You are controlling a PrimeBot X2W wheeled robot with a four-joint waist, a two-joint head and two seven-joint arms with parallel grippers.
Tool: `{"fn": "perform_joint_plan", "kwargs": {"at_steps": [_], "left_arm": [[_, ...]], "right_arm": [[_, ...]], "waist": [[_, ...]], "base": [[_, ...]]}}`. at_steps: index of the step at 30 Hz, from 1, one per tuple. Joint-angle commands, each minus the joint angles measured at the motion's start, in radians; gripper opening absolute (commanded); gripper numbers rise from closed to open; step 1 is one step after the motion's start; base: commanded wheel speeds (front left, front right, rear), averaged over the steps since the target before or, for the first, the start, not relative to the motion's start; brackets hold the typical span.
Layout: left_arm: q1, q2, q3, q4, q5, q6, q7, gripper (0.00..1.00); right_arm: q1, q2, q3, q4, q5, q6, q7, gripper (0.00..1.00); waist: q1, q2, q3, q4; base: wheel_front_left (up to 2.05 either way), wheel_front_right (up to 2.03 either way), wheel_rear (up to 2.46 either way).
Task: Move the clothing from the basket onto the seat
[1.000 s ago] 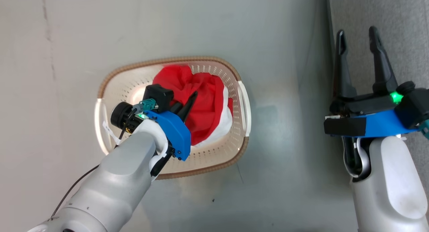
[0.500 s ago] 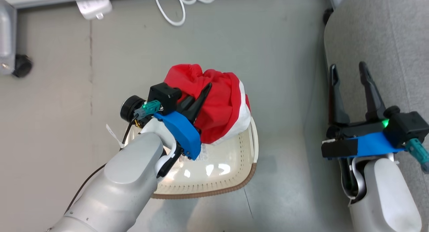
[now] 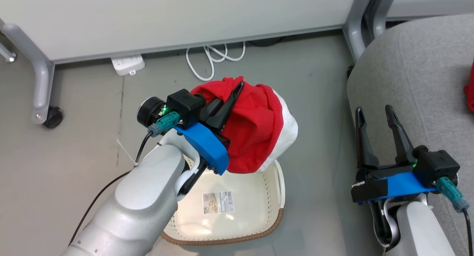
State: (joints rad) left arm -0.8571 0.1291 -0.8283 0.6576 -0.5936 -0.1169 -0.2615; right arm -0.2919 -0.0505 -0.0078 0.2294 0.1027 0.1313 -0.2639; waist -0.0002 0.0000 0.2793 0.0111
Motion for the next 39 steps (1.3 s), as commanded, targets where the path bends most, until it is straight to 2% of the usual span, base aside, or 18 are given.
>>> {"fn": "perform_joint_plan", "kwargs": {"at_steps": [1, 16, 27, 34, 39], "left_arm": [[0.015, 0.002, 0.007, -0.015, 0.010, 0.003, -0.005, 0.00], [0.029, -0.008, 0.001, -0.060, 0.021, 0.010, -0.001, 0.00], [0.043, -0.001, -0.009, -0.094, 0.011, 0.021, 0.013, 0.00], [0.044, 0.007, -0.011, -0.105, 0.007, 0.028, 0.018, 0.00], [0.037, 0.014, -0.011, -0.112, 0.006, 0.034, 0.021, 0.00]], "right_arm": [[0.023, 0.000, 0.001, 0.004, 0.009, -0.001, -0.001, 1.00], [0.104, 0.000, 0.007, 0.022, 0.024, -0.001, -0.001, 1.00], [0.124, 0.000, 0.025, 0.010, 0.036, -0.001, -0.001, 1.00], [0.102, 0.000, 0.068, -0.019, 0.024, -0.001, -0.001, 1.00], [0.069, -0.001, 0.160, -0.045, -0.007, -0.001, -0.001, 1.00]], "waist": [[0.0002, 0.0000, -0.040, -0.004], [0.0002, 0.0000, -0.174, -0.016], [0.0002, 0.0000, -0.201, -0.020], [0.0002, 0.0000, -0.196, -0.024], [0.0002, 0.0000, -0.184, -0.029]], "base": [[0.00, 0.00, 0.00], [0.00, 0.00, 0.00], [0.00, 0.00, 0.00], [0.00, 0.00, 0.00], [0.00, 0.00, 0.00]]}}
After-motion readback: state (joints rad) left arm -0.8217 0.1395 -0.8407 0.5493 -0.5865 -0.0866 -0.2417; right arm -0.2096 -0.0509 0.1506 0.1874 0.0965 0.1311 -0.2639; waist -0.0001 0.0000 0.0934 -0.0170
